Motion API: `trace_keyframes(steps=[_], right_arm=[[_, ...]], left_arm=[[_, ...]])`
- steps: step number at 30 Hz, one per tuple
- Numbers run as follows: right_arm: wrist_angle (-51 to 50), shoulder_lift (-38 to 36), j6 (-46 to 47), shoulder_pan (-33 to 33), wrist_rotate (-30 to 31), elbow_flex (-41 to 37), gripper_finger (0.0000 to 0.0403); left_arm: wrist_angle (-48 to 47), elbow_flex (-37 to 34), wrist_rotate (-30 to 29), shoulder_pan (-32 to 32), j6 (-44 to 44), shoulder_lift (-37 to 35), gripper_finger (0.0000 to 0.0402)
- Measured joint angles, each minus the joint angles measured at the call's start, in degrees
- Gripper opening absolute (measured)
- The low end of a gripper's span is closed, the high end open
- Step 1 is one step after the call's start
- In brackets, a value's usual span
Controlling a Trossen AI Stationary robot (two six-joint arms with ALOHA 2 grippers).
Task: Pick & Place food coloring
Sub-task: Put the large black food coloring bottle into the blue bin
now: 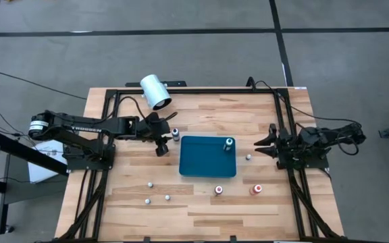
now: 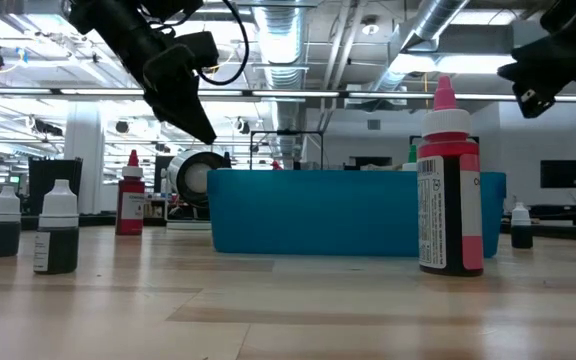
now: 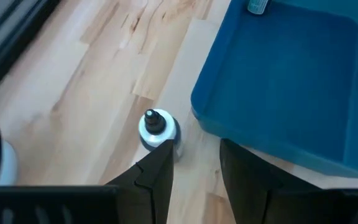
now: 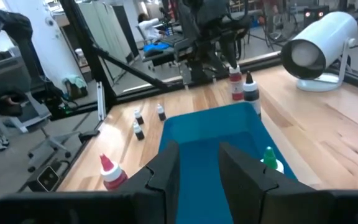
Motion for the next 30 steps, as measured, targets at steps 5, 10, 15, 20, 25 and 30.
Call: trace_keyframes(steps=[5, 10, 15, 20, 25, 30], right_arm=[[0.28, 0.01, 0.14, 0.00, 0.01, -0.77, 0.0098], [0.28, 0.01, 0.13, 0.00, 0.02, -0.89, 0.0098], [0.28, 0.01, 0.09, 0.00, 0.04, -0.89, 0.0098], [0.26, 0.01, 0.02, 0.00, 0.04, -0.89, 0.0098], [0.24, 0.01, 0.00, 0.00, 0.06, -0.89, 0.0098], [0.22, 0.01, 0.00, 0.00, 0.08, -0.89, 0.0098]], left_arm=[[0.00, 0.00, -3.72, 0.14, 0.52, 0.00, 0.0122], [0.02, 0.00, -3.06, 1.69, -3.28, 0.00, 0.0127], [0.04, 0.00, -1.01, 3.23, -4.92, 0.00, 0.0152], [1.02, -0.02, -0.21, 3.91, -4.39, 0.00, 0.0181], [4.00, -0.02, 1.61, 3.91, -1.88, 1.86, 0.0197], [5.23, -0.04, 2.15, 3.91, -0.31, 6.62, 0.0200]])
